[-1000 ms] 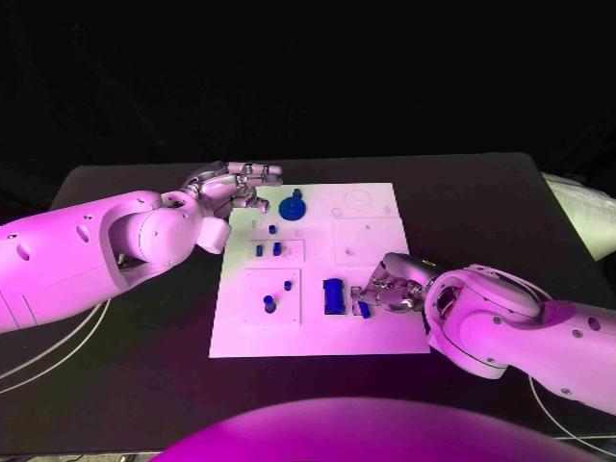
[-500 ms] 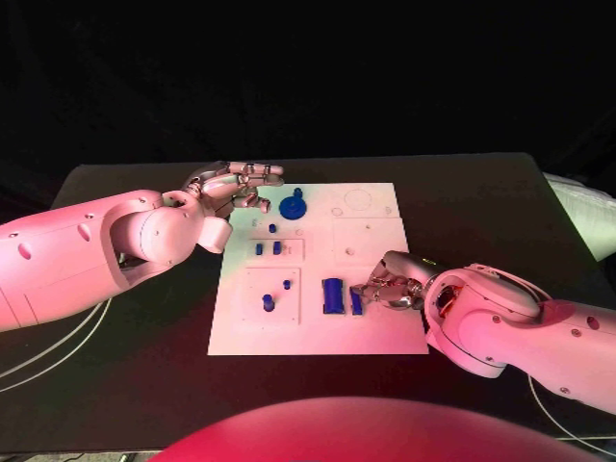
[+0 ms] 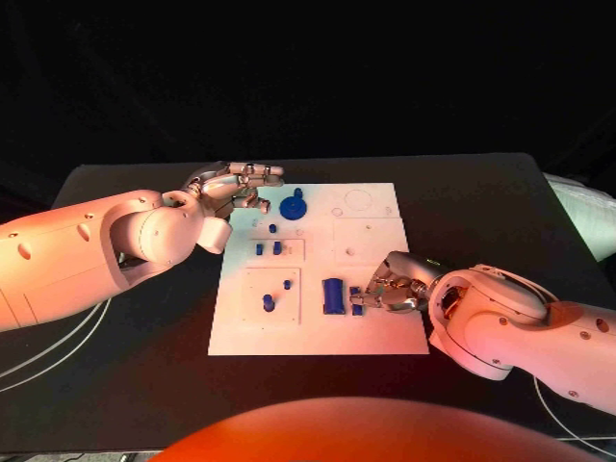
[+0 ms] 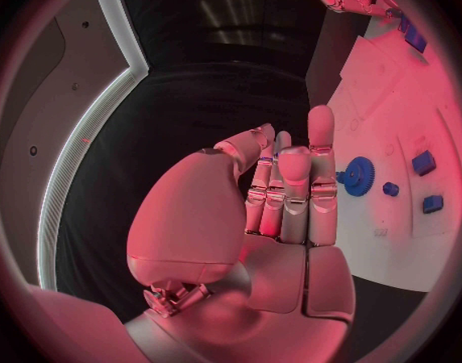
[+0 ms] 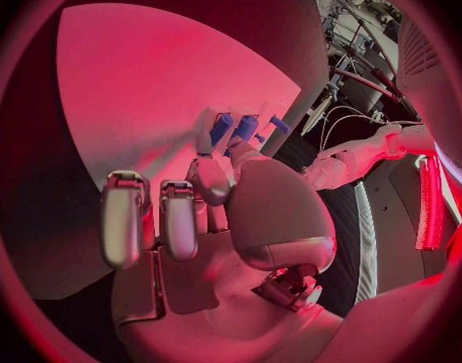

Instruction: Assemble the parts on the task board

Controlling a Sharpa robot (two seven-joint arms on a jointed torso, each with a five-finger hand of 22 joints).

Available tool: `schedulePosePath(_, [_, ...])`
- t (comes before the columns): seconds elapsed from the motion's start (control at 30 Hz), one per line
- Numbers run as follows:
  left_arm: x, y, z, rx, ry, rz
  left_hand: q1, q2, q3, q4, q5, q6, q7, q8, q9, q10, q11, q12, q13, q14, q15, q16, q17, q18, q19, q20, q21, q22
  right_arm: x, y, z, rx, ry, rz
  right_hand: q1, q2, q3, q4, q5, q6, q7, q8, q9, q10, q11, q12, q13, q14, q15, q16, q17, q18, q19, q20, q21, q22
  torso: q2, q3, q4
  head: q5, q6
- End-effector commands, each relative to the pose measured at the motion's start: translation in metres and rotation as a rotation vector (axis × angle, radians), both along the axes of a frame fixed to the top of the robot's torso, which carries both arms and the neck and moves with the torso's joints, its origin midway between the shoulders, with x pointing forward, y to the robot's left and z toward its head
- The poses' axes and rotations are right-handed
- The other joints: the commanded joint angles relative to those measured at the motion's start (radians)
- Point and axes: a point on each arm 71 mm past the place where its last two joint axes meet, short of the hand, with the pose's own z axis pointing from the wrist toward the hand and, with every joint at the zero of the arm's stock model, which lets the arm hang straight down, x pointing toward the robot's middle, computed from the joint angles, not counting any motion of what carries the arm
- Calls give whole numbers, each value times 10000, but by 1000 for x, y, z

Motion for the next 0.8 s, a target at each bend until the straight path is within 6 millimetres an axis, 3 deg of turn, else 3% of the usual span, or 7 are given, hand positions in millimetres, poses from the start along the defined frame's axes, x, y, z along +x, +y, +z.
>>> schedulePosePath(0.03, [-1, -2, 1, -62, -50, -225, -32, 97, 6, -69, 53, -48, 12, 38, 3, -56, 17, 66, 9, -69, 28, -10, -16, 175, -61, 23, -47, -14, -2, -1, 1, -86, -41, 290, 33, -199, -250, -21, -80, 54, -4, 41, 15, -36, 69, -97, -32, 858, 23, -22, 1729, -104, 56, 23, -13, 52, -7, 6, -23, -8, 16])
schedulePosePath(0.2, [-1, -2, 1, -60, -52, -229, -32, 97, 6, -69, 53, -48, 12, 38, 3, -56, 17, 66, 9, -69, 28, -10, -16, 175, -61, 23, -47, -14, -4, -4, 1, -218, 82, 433, 274, -275, -538, -135, -504, 25, 5, 33, 28, -68, 76, -188, -42, 851, 30, -48, 1698, -96, 33, 24, -44, 16, -5, 3, -20, -34, 16])
schedulePosePath(0.37, [0, -3, 1, -67, -52, -246, -32, 97, 6, -69, 53, -48, 12, 38, 3, -56, 17, 66, 9, -69, 28, -10, -16, 175, -61, 23, -47, -14, -4, -5, 0, -309, 158, 463, 527, -171, -710, -231, -803, 21, 9, 38, 43, -64, 79, -195, -14, 854, 34, -43, 1709, -99, 36, 27, -40, 30, -10, 4, -4, -52, 38])
schedulePosePath(0.8, [0, -3, 0, -69, -43, -267, -32, 97, 6, -69, 53, -48, 12, 38, 3, -56, 17, 66, 9, -69, 28, -10, -16, 175, -61, 23, -47, -14, 2, -2, -9, -541, 244, 467, 956, 128, -791, -427, -873, 29, 1, 48, 62, -48, 70, -178, 32, 860, 27, -31, 1731, -101, 43, 25, -32, 48, 17, 9, 5, -65, 21])
